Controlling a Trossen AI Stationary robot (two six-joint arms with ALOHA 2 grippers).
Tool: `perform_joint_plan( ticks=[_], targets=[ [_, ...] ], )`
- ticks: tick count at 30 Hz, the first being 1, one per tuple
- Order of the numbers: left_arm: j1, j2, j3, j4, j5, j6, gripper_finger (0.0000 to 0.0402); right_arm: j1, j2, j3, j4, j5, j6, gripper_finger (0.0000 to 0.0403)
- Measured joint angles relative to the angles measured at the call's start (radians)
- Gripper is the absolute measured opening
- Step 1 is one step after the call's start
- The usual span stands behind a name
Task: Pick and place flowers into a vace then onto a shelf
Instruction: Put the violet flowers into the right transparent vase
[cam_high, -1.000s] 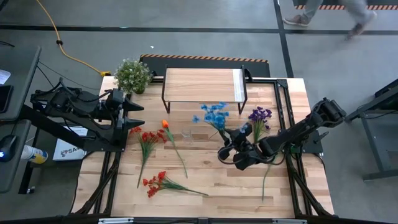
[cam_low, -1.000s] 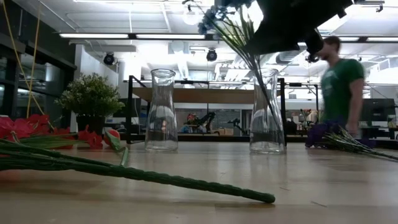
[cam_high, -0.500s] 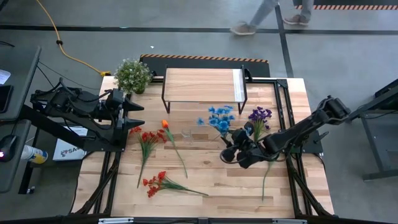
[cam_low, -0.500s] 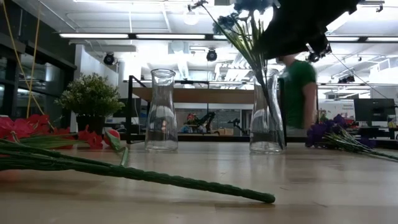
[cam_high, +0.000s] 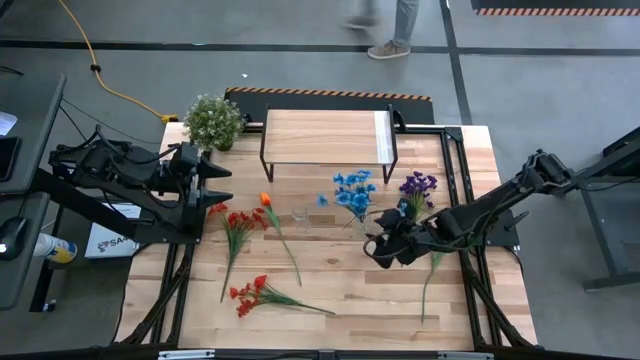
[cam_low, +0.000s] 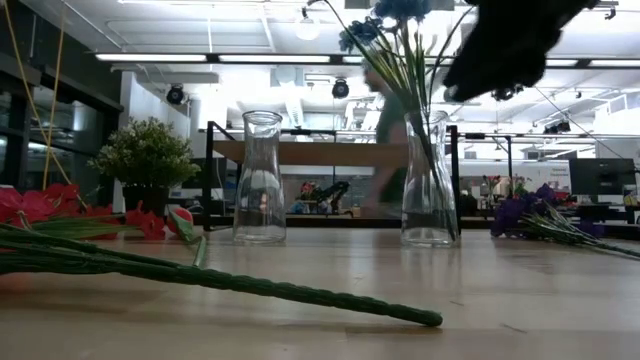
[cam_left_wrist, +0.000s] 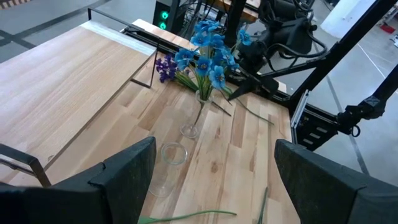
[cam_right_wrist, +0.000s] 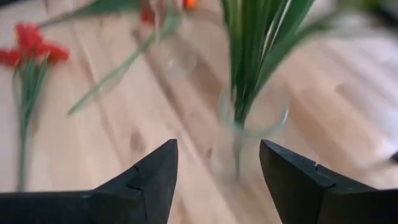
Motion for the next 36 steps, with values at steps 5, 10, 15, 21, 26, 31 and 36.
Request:
perform_joint_plan(
  ticks=[5, 10, 15, 21, 26, 31, 36],
  targets=[
    [0.000, 0.000, 0.000, 0.000, -0.025, 0.000, 0.0360, 0.000, -0.036, 0.000, -0.080, -0.149, 0.047, 0.0209],
    [0.000, 0.000, 0.000, 0.000, -0.048, 0.000, 0.0360, 0.000, -0.073, 0.000, -0.114, -0.289, 0.078, 0.0204],
    [0.000, 0.000, 0.000, 0.000, -0.050, 0.000, 0.0360, 0.000, -0.102, 0.000, -0.184, -0.436, 0.127, 0.0204],
    [0.000, 0.000, 0.000, 0.000, -0.052, 0.000, 0.0360, 0.002, -0.117, 0.000, -0.300, -0.575, 0.211, 0.0204],
    [0.000, 0.000, 0.000, 0.000, -0.052, 0.000, 0.0360, 0.002, -0.117, 0.000, -0.344, -0.622, 0.221, 0.0208],
    [0.000, 0.000, 0.000, 0.000, -0.052, 0.000, 0.0360, 0.003, -0.117, 0.000, -0.378, -0.690, 0.222, 0.0213],
    [0.000, 0.000, 0.000, 0.000, -0.052, 0.000, 0.0360, 0.062, -0.134, 0.000, -0.415, -0.697, 0.280, 0.0210]
  ],
)
